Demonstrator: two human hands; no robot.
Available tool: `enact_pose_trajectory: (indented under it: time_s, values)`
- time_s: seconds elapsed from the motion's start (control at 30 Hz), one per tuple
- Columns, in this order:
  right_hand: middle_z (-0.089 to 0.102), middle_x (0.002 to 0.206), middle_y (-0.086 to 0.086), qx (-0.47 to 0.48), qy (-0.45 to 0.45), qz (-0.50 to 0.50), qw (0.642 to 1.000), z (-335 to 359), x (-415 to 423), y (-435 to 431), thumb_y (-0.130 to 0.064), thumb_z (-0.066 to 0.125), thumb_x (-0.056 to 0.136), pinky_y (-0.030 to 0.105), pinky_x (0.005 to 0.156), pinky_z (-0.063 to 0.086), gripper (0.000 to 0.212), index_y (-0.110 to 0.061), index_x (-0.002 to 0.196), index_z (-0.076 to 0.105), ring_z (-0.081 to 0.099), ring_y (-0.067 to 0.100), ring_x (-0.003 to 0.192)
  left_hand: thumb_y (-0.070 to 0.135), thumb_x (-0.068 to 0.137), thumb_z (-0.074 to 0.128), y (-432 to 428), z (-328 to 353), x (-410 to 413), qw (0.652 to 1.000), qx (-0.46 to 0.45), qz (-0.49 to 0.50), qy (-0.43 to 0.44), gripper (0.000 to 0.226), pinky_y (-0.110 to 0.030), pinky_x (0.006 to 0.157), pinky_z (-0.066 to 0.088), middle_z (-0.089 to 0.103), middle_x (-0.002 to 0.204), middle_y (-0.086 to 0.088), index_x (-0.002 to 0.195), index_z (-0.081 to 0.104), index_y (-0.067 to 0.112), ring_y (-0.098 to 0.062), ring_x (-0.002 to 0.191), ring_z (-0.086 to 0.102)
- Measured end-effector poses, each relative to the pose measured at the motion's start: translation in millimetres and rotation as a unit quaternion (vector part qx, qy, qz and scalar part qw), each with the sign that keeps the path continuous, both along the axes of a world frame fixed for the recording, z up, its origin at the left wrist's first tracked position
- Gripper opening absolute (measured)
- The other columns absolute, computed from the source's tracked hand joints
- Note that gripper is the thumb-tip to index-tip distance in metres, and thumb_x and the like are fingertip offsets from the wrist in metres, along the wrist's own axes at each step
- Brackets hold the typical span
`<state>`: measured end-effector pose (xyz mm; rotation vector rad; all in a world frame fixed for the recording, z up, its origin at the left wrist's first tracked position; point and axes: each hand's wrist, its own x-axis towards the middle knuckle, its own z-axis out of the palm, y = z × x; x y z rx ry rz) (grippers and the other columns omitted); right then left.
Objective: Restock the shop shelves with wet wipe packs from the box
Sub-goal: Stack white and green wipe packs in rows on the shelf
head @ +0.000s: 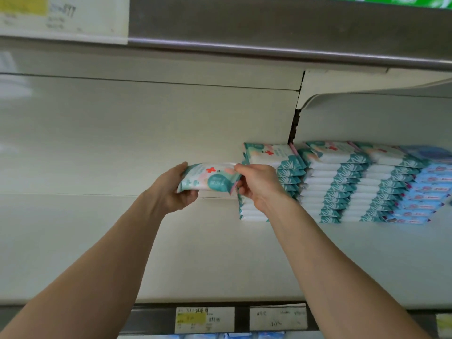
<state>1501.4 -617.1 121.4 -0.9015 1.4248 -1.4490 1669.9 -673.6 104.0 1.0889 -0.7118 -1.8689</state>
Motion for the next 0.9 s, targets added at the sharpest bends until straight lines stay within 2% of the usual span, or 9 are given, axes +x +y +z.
enact_pose_trajectory:
  time_s: [0.07,0.13,0.23,0.33,0.47,0.57,0.67,0.77,0.9]
  values:
    - [0.059,0.055,0.006,-0.022,-0.029,-0.032,0.999,-2,7,0,-0.003,0.06,0.089,0.019,0.042,0.048,0.02,-0.005,0.069,0.062,0.054,0.009,0.038,0.055,0.092,0.049,-3,-8,10,0.996,-0.007,-0.019,0.087,0.055,-0.03,0.066,0.06,0.072,0.09,-0.012,0.105,0.064,0.003,-0.021,0.076,0.071]
    - [0.064,0.059,0.009,-0.026,-0.03,-0.034,0.999,-9,16,0,-0.002,0.061,0.088,0.02,0.046,0.053,0.016,-0.005,0.073,0.062,0.061,0.01,0.042,0.048,0.088,0.055,2,-12,11,0.99,-0.039,-0.063,0.119,0.054,-0.038,0.083,0.057,0.068,0.112,-0.017,0.115,0.061,0.002,-0.028,0.098,0.067]
    - [0.066,0.064,0.01,0.019,0.013,0.042,0.999,-22,26,3,-0.007,0.061,0.089,0.021,0.048,0.054,0.007,-0.003,0.083,0.061,0.064,0.011,0.046,0.014,0.091,0.054,6,-14,1,0.992,-0.057,-0.102,0.049,0.022,-0.037,0.067,0.06,0.072,0.094,-0.017,0.111,0.06,0.006,-0.026,0.076,0.071]
    - [0.069,0.068,0.007,0.086,0.084,0.157,0.98,-30,23,7,-0.011,0.058,0.092,0.023,0.052,0.054,0.011,-0.006,0.084,0.062,0.066,0.014,0.056,0.008,0.091,0.052,-3,-11,8,0.991,-0.026,-0.094,-0.096,0.007,-0.022,0.048,0.054,0.069,0.068,-0.008,0.092,0.059,0.009,-0.019,0.055,0.066]
    - [0.066,0.084,0.008,0.085,0.039,0.053,0.994,-36,21,-9,-0.022,0.054,0.094,0.024,0.05,0.049,0.012,-0.013,0.088,0.06,0.063,0.015,0.061,0.011,0.086,0.058,-11,-2,27,0.959,-0.054,-0.188,-0.205,0.006,-0.017,0.046,0.049,0.067,0.067,-0.005,0.092,0.059,0.011,-0.014,0.052,0.063]
    - [0.062,0.073,0.006,0.092,-0.016,0.046,0.995,-41,23,-18,-0.018,0.059,0.091,0.021,0.043,0.043,0.01,-0.012,0.084,0.063,0.054,0.009,0.051,0.018,0.074,0.072,-18,4,35,0.902,-0.094,-0.301,-0.294,0.034,-0.02,0.051,0.049,0.068,0.076,-0.002,0.106,0.062,0.014,-0.011,0.061,0.061]
    - [0.062,0.069,0.011,0.071,-0.081,0.015,0.994,-50,24,-21,0.0,0.059,0.089,0.02,0.043,0.05,0.002,0.001,0.089,0.061,0.056,0.012,0.049,0.021,0.069,0.076,-34,1,40,0.939,-0.066,-0.205,-0.267,0.033,-0.021,0.055,0.052,0.071,0.079,-0.005,0.1,0.066,0.014,-0.014,0.065,0.063]
    - [0.066,0.084,0.016,0.059,-0.1,-0.007,0.993,-58,29,-25,0.003,0.057,0.09,0.024,0.055,0.058,0.01,0.002,0.1,0.057,0.063,0.017,0.06,0.004,0.085,0.064,-37,-9,38,0.971,-0.042,-0.118,-0.202,0.018,-0.027,0.054,0.057,0.071,0.084,-0.015,0.102,0.062,0.005,-0.02,0.061,0.068]
    - [0.063,0.109,0.018,0.09,0.057,-0.016,0.994,-71,35,-35,0.006,0.05,0.09,0.031,0.061,0.058,0.02,-0.009,0.104,0.052,0.067,0.023,0.069,-0.018,0.081,0.059,-39,-32,23,0.95,-0.078,-0.082,-0.291,0.063,-0.04,0.062,0.06,0.056,0.127,-0.02,0.136,0.042,0.007,-0.034,0.098,0.063]
